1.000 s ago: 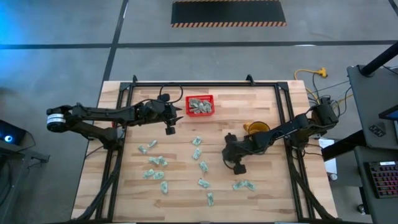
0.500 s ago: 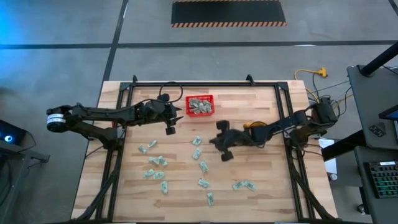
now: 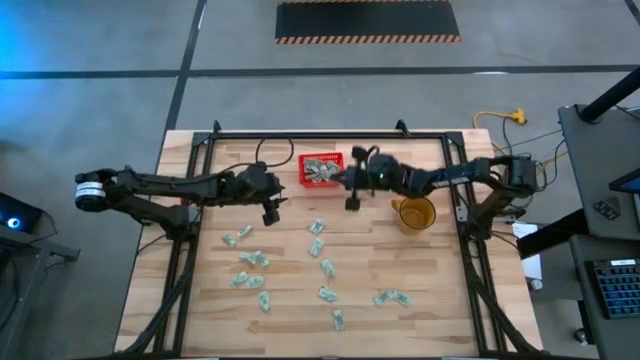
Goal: Pick and place Stevia / Truvia into bins
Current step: Put the white stevia packet into the red bin
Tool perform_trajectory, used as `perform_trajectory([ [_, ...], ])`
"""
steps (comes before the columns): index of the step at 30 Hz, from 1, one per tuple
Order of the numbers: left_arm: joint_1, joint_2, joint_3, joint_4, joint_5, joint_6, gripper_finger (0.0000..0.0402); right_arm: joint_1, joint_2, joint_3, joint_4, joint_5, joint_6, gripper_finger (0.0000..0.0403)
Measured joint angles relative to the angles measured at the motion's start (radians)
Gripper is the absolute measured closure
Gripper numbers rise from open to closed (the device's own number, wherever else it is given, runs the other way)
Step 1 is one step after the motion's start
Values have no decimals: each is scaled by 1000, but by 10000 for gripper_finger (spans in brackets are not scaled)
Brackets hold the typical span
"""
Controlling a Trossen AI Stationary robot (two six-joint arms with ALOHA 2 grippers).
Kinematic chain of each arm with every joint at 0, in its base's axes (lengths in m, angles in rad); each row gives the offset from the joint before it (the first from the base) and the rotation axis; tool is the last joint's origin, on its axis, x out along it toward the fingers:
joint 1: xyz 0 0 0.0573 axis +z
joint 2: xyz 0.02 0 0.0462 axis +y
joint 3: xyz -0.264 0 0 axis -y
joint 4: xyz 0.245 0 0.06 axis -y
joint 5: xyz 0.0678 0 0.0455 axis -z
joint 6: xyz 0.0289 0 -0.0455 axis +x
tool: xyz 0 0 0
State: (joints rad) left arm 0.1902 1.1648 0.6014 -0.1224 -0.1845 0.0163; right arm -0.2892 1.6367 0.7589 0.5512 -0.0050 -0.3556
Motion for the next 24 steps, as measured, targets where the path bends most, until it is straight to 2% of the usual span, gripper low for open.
perform_trajectory([
  [3,-18,0,-24,-1,0,-35,256,-60,0,0,38,-45,60,394],
  [8,-29,0,-37,1,0,-37,256,-117,7,0,83,-50,136,394],
  [13,-29,0,-31,4,0,-32,256,-140,69,29,124,-51,242,394],
  [24,-29,0,-36,-37,-1,-28,256,-155,243,261,-151,-47,308,394],
])
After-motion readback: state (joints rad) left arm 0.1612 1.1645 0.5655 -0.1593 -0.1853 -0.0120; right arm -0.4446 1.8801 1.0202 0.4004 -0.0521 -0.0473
